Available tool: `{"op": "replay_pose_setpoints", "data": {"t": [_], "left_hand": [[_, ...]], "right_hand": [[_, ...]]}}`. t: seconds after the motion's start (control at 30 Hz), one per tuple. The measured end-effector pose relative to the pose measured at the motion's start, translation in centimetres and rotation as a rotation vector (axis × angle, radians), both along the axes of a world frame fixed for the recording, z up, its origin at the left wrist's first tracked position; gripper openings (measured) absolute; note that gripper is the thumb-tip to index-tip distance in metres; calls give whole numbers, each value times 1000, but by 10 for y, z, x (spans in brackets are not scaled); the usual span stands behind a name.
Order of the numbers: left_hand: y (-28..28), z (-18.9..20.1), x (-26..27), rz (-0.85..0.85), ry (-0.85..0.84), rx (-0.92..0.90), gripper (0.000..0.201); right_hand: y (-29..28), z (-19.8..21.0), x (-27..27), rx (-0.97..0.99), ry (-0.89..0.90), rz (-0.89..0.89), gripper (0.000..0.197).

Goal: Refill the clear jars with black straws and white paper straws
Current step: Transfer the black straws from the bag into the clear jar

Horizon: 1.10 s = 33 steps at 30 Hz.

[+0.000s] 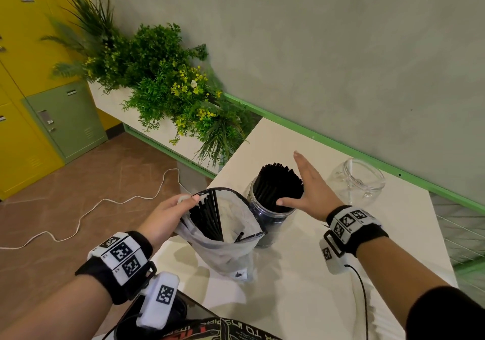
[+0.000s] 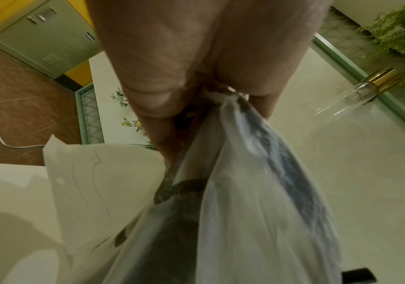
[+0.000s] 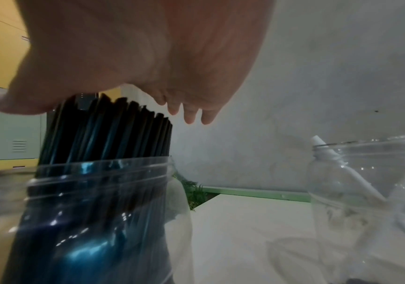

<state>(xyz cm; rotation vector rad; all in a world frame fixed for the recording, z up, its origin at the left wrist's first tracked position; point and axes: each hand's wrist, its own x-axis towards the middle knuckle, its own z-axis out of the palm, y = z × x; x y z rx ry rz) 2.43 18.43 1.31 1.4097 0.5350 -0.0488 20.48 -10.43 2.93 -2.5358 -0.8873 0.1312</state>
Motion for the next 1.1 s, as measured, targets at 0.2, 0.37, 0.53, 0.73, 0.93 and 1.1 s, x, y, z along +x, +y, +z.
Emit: {"op": "replay_pose_setpoints", "data": {"t": [0.2, 0.37, 0.53, 0.73, 0.93, 1.1], "left_hand": [[-1, -1, 1, -10, -6, -8, 34], [1, -3, 0, -6, -4, -14, 31], [5, -5, 1, -23, -5, -16, 35], [4, -7, 2, -24, -11, -36, 36], [7, -9, 3, -52, -11, -44, 51], [2, -8, 7, -31, 1, 0, 30]], "right_hand": [[15, 3, 10, -44, 89, 40, 123], [25, -16, 0, 137, -80, -88, 95], [33, -14, -2, 372, -321, -219, 60], [25, -21, -1, 362, -336, -301, 57], [4, -13, -15, 148, -374, -37, 65], [22, -5, -1, -169, -455, 161, 78]]}}
